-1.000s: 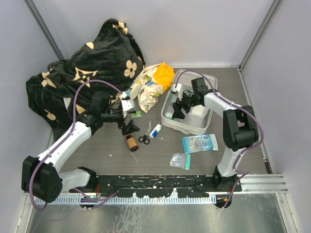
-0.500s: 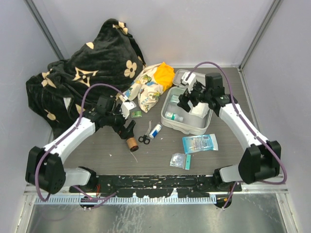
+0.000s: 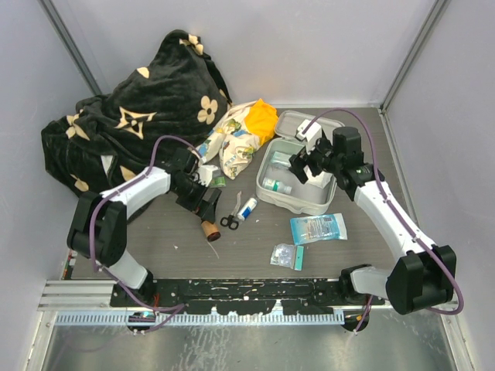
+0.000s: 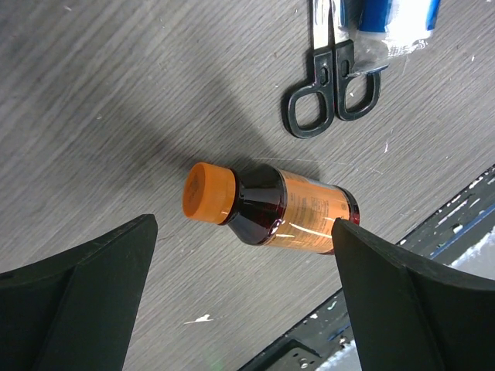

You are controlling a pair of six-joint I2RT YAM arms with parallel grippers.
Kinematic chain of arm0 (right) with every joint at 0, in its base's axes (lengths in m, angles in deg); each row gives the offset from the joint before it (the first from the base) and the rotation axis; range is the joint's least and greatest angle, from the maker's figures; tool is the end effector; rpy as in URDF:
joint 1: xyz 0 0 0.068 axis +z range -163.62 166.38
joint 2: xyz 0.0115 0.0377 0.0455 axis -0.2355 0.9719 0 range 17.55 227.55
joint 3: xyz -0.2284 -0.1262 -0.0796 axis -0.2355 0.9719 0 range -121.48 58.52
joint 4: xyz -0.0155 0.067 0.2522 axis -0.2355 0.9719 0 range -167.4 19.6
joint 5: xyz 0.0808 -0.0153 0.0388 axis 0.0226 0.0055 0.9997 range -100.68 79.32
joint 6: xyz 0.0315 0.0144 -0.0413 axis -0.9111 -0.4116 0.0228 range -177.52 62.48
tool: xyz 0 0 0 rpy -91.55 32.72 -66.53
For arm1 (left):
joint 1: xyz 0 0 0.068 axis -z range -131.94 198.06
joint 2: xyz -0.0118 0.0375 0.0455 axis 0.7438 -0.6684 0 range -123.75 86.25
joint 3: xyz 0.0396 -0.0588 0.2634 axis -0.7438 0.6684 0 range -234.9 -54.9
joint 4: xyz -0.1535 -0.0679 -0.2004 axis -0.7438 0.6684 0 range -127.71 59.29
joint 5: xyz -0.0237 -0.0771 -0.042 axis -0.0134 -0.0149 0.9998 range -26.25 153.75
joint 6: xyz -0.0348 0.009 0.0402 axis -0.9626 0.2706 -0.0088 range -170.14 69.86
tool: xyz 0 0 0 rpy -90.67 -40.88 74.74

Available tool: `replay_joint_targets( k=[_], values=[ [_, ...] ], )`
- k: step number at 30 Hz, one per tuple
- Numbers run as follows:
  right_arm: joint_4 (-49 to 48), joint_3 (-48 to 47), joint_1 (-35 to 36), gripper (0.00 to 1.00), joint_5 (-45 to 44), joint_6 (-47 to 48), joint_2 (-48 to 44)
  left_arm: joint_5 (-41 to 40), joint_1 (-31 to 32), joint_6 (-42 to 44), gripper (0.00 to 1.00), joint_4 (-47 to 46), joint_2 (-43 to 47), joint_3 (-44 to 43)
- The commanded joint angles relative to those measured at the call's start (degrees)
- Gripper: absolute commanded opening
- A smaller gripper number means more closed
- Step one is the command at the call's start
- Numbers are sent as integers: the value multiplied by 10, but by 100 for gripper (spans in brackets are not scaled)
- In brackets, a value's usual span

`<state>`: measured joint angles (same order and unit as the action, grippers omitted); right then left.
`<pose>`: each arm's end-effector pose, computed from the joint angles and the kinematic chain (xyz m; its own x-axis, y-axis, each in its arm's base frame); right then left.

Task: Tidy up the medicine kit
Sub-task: Pick up the pill bottle at the center of the board.

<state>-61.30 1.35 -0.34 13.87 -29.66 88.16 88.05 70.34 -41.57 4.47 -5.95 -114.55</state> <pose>0.2664 0.0780 0.3115 -0.1622 -0.4750 -0.8649 -0.7200 0.6563 -0.2254 0.2692 -0.1262 0.1934 -0.8161 0.4814 -0.3198 0.5741 0.7387 -0.3532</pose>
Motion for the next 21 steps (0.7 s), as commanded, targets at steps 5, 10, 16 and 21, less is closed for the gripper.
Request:
replay_joint_targets(
  k=[5,10,16,21],
  values=[
    [-60,21,1,89,-23,-15,-14,71,4,-29,98,25,-24,-26],
    [-65,27,1,89,-21,-21,-17,80,31,-20,99,2,-30,-29],
    [-68,40,2,89,-23,-20,-34,12,90,-2,98,-15,-37,-37],
    [-68,46,2,89,-28,-17,-41,-92,130,2,99,-27,-43,-36]
  ],
)
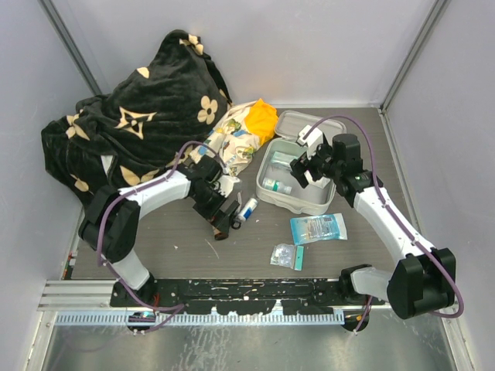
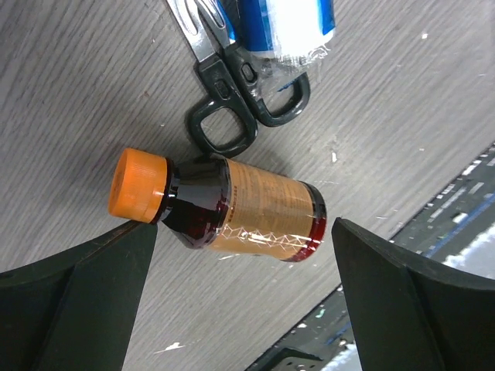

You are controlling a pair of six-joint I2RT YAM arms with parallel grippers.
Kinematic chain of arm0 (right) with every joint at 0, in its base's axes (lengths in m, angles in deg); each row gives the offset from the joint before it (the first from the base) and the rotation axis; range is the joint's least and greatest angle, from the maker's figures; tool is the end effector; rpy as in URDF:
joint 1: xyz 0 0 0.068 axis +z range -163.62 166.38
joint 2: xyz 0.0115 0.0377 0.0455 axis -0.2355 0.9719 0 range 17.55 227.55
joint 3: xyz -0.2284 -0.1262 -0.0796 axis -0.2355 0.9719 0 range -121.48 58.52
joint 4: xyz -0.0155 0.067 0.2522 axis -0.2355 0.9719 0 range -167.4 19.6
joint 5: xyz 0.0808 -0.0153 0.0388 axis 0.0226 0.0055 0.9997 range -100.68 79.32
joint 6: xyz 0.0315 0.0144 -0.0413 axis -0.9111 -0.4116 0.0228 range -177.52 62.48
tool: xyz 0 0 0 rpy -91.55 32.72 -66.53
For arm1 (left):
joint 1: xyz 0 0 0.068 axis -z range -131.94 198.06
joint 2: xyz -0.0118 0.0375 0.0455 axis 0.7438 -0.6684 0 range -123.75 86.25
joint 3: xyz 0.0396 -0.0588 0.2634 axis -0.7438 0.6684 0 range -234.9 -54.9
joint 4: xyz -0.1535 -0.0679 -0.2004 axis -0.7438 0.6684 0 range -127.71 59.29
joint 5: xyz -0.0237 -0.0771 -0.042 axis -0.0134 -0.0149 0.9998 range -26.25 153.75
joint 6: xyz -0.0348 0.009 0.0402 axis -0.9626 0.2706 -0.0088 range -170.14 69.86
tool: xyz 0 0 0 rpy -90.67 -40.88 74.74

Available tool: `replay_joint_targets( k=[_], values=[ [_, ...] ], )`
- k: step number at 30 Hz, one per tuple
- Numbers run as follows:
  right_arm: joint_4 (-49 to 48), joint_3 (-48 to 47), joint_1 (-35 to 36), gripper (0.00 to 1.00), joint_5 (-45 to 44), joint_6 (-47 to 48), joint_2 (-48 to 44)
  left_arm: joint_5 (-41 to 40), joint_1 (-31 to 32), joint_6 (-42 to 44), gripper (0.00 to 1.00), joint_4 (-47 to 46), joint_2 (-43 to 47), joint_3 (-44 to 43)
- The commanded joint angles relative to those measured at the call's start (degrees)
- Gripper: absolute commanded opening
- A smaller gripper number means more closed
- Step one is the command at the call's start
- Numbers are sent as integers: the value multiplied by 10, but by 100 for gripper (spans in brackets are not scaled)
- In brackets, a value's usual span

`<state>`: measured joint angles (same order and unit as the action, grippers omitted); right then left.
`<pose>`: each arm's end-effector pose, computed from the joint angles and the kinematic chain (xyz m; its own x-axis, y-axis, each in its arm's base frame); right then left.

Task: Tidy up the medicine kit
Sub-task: Pick up the pill bottle at the center of the board.

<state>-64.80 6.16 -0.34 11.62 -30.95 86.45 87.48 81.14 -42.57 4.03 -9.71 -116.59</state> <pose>0.2600 0.0752 0.2955 -0.1845 -0.4687 -0.8639 -0.6906 0.6872 -0.2253 0.2514 -0.1809 0.1843 -0.7292 0.6192 -0.2913 0.6834 0.6378 -0.3551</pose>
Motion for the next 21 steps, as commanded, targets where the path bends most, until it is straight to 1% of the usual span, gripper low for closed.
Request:
replay_joint_targets(
  k=[1,4,9,12,14,16,21],
  values=[
    [-33,-1,2,89,-6,-3,-25,-114,27,10,99,-25,-9,-17],
    [-33,1,2,89,-6,-2,-26,-148,30,0,99,-27,-25,-26],
    [-33,6,0,89,-9,1,-30,-180,30,-4,98,-23,-40,-40],
    [-33,8,1,90,-7,2,-31,-197,29,10,95,-18,-36,-40],
    [-33,9,1,90,-5,2,-29,-203,29,24,90,-16,-31,-33],
    [-33,9,1,90,-4,3,-28,-204,28,40,81,-18,-26,-24],
    [-31,10,0,89,0,4,-24,-194,21,71,66,-38,-19,-7]
  ],
)
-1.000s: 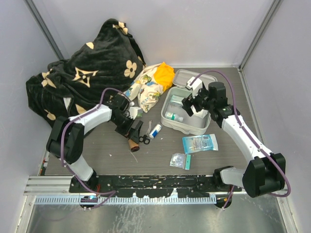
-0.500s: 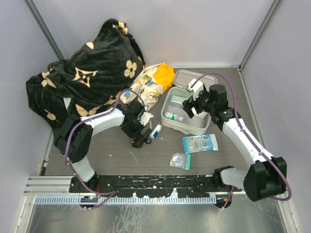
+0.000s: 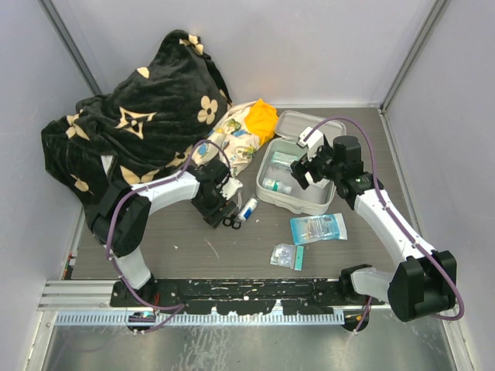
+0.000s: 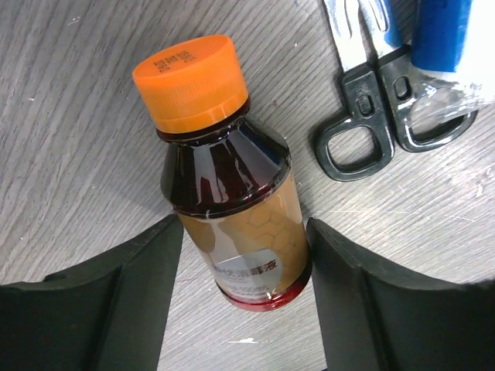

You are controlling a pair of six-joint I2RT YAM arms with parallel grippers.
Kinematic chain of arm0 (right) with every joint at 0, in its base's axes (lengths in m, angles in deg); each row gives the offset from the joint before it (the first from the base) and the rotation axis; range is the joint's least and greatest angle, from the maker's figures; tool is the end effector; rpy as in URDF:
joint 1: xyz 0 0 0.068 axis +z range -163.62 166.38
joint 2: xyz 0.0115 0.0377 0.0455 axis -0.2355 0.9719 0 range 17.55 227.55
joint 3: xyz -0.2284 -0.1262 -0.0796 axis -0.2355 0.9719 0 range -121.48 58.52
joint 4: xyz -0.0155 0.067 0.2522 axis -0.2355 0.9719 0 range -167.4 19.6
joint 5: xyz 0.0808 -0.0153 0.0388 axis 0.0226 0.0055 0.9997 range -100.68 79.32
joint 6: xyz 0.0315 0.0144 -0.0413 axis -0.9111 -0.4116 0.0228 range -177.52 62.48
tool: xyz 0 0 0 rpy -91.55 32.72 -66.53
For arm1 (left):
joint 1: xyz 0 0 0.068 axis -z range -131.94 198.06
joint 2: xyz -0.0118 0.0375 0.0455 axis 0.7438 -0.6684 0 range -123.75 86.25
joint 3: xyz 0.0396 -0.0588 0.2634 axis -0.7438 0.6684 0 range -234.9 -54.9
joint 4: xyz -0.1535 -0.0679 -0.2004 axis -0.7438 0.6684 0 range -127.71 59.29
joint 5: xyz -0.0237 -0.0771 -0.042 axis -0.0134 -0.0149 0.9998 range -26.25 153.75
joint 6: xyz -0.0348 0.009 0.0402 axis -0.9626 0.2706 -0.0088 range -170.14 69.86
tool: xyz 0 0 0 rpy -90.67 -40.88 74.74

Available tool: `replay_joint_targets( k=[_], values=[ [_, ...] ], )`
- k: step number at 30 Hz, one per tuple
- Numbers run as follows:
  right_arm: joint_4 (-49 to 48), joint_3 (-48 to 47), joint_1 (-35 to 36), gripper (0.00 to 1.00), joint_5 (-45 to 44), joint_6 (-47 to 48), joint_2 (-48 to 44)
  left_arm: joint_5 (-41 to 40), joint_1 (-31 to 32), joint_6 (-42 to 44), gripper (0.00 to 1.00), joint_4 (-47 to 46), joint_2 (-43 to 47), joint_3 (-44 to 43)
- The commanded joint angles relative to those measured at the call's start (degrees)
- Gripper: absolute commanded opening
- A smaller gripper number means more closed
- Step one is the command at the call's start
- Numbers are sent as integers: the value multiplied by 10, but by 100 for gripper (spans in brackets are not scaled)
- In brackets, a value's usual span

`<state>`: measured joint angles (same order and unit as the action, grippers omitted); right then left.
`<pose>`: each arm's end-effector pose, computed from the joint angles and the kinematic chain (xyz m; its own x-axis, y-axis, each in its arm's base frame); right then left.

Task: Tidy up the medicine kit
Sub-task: Pick up the pill bottle at the center of the board.

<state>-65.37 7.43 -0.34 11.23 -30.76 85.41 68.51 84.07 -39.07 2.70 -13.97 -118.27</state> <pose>0.2561 0.0740 0.2933 -0.1794 -0.4715 -0.8634 -0.6856 0.6894 -0.2340 0.2595 -0.1924 0.1676 -0.6588 0.7156 -0.2321 0.7412 0.6703 -0.0370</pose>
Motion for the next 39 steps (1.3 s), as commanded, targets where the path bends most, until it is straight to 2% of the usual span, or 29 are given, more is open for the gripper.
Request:
replay_joint_targets(
  k=[1,8,15,19,25,29,32,39],
  values=[
    [-24,-2,1,90,6,2,-13,-3,-10,40,63,-29,25,12],
    [-24,3,1,89,45,-7,-16,31,-18,81,48,-86,56,46],
    [-62,19,2,89,177,-56,-23,74,-31,122,32,-128,143,85],
    [-87,6,13,89,236,-94,-18,132,-37,175,21,-109,209,88],
    [-115,-31,67,89,288,-174,23,253,-37,258,8,-8,266,42],
    [-119,-57,112,94,288,-215,57,305,-34,298,1,49,301,5],
    [-104,-83,148,98,273,-239,88,317,-27,319,0,66,319,-14],
    [-152,-114,174,98,345,-373,153,323,-11,379,0,66,352,-11]
  ],
)
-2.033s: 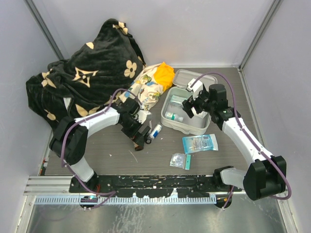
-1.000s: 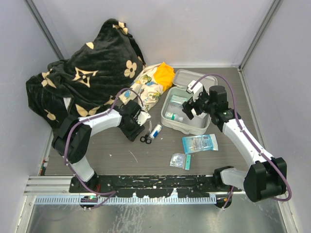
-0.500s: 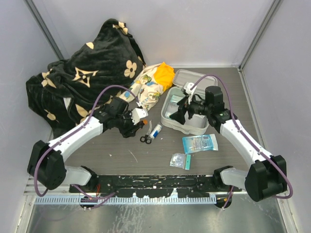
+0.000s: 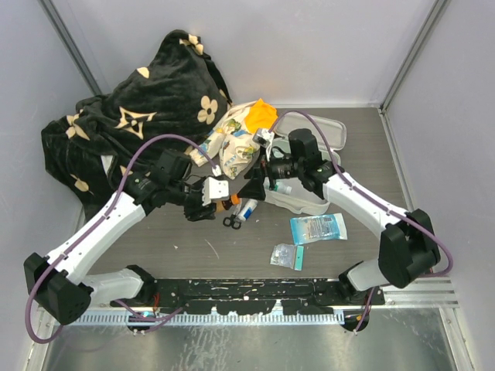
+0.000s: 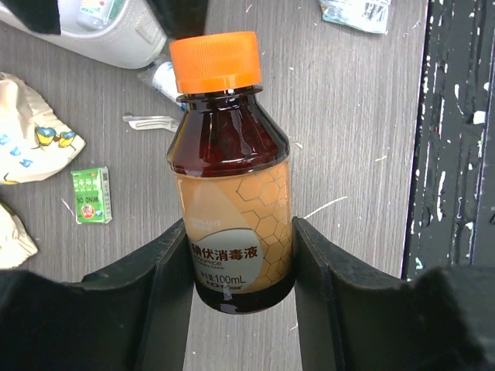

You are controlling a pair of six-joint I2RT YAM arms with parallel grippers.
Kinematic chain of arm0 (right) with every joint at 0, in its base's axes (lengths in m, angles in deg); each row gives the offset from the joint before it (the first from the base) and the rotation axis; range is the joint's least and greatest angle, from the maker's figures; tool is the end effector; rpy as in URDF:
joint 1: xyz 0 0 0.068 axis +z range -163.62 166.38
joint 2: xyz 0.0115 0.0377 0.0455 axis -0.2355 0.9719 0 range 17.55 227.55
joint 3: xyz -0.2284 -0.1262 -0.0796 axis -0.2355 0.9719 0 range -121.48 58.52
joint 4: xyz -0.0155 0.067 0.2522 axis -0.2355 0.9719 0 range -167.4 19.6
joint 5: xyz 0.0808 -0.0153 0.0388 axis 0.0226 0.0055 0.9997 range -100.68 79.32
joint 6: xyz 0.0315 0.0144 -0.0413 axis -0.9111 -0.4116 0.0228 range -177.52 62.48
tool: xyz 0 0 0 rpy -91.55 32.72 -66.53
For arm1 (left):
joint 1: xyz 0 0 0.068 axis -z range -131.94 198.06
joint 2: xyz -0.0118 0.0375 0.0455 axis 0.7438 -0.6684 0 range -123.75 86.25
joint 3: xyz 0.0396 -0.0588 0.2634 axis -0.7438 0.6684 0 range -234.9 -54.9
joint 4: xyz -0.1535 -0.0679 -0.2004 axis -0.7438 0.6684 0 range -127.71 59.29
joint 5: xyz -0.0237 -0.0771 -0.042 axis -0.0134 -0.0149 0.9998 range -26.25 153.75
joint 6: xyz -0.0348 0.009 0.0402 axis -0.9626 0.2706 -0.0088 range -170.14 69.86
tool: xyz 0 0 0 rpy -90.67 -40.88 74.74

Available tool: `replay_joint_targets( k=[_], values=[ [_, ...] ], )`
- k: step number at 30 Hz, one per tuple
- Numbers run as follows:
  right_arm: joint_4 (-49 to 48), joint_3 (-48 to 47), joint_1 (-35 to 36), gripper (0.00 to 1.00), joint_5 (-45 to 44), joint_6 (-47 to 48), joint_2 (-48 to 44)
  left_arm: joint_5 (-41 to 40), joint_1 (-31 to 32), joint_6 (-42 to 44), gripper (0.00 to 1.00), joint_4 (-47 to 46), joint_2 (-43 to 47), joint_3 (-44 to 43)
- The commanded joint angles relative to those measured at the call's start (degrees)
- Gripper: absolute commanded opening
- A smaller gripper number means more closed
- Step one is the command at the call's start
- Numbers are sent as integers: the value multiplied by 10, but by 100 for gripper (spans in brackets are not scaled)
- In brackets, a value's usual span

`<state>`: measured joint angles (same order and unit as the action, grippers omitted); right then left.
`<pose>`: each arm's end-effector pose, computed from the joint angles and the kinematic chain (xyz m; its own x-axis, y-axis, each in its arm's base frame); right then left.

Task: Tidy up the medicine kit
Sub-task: Pick up the pill bottle at the center of the board.

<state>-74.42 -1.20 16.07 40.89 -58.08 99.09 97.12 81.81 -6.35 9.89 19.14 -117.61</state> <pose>0.2627 0.1818 0.2990 -0.3735 -0.2059 -0.9045 -0.9220 0.1897 0.3375 0.1803 -0.1441 0.3160 0.0432 0.6663 -0.7444 0.9916 0.0623 0.1134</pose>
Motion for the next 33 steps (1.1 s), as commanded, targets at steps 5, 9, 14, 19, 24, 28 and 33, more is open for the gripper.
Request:
replay_joint_targets(
  k=[5,9,14,19,24,28,33],
  values=[
    [-85,-36,26,98,79,-154,40,27,19,80,0,15,24,-22],
    [-62,-54,40,99,82,-150,60,13,29,96,0,18,22,-21],
    [-44,-74,44,98,93,-156,86,-3,35,107,0,20,19,-21],
    [-43,-91,45,95,109,-166,102,-8,36,114,0,20,25,-16],
    [-37,-95,52,94,105,-164,108,-22,36,117,0,8,35,-6],
    [-26,-93,65,94,112,-163,115,-40,36,120,0,6,37,-6],
    [-14,-97,83,94,114,-156,120,-58,37,125,0,5,37,-6]
  ],
)
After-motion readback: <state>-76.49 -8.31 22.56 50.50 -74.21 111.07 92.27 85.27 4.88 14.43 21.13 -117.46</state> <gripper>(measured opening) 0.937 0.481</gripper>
